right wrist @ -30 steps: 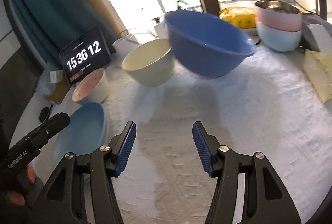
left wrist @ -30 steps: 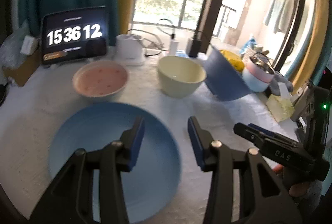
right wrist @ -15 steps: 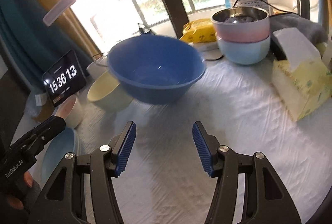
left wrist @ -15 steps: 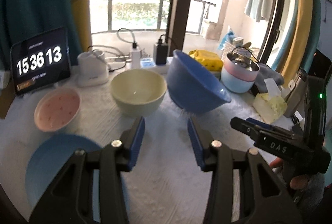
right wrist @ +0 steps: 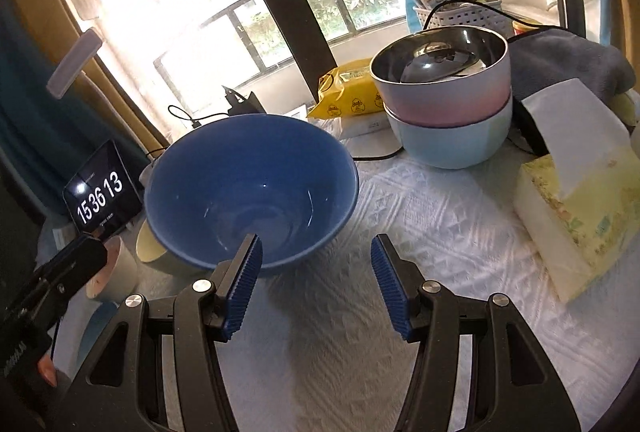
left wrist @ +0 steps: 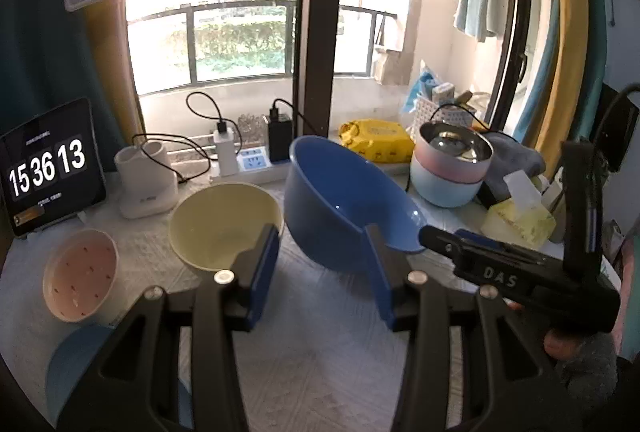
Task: Organize plates and bowls
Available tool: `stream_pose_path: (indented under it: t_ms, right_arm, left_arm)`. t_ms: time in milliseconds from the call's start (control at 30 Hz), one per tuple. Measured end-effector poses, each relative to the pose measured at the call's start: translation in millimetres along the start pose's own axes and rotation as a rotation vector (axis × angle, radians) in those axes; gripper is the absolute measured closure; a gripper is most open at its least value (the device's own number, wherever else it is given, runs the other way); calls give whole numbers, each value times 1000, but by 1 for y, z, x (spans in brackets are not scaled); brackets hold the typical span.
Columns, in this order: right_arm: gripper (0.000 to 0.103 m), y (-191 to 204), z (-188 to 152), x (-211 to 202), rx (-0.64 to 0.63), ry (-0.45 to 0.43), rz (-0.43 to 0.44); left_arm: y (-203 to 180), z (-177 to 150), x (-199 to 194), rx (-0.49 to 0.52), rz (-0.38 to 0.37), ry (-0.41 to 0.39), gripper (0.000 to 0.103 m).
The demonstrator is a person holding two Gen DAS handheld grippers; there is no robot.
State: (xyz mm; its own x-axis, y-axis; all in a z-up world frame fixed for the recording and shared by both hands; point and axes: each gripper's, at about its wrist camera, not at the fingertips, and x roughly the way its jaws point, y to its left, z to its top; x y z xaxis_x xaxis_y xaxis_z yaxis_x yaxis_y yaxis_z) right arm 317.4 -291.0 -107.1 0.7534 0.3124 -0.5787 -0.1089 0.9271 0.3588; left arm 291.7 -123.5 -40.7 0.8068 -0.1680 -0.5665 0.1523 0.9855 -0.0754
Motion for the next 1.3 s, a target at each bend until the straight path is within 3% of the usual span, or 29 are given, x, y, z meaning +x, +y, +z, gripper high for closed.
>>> stream_pose_path:
  t_ms: [300, 533, 667, 800, 1033, 1300]
  right_arm:
    - [44, -5, -12, 31, -13, 83, -48]
    - [44, -16, -17, 44, 13, 97, -71]
    - [65, -20, -18, 46, 34, 106, -45]
    - [80, -14, -21, 46, 8, 109, -38]
    - [84, -5, -25, 38, -19, 83, -45]
    - [86, 1, -19, 21, -26, 53, -47]
  left_arm:
    - [0, -6, 29, 3, 4, 46, 58]
    - [-3, -7, 54, 40, 28, 57, 58]
    - [-4, -9, 70, 60, 34, 91, 58]
    - [-5, -11, 79, 72, 27, 106, 58]
    - [-4, -14, 82, 69, 29, 118, 65]
    - [-4, -14, 65, 58, 22, 97, 66]
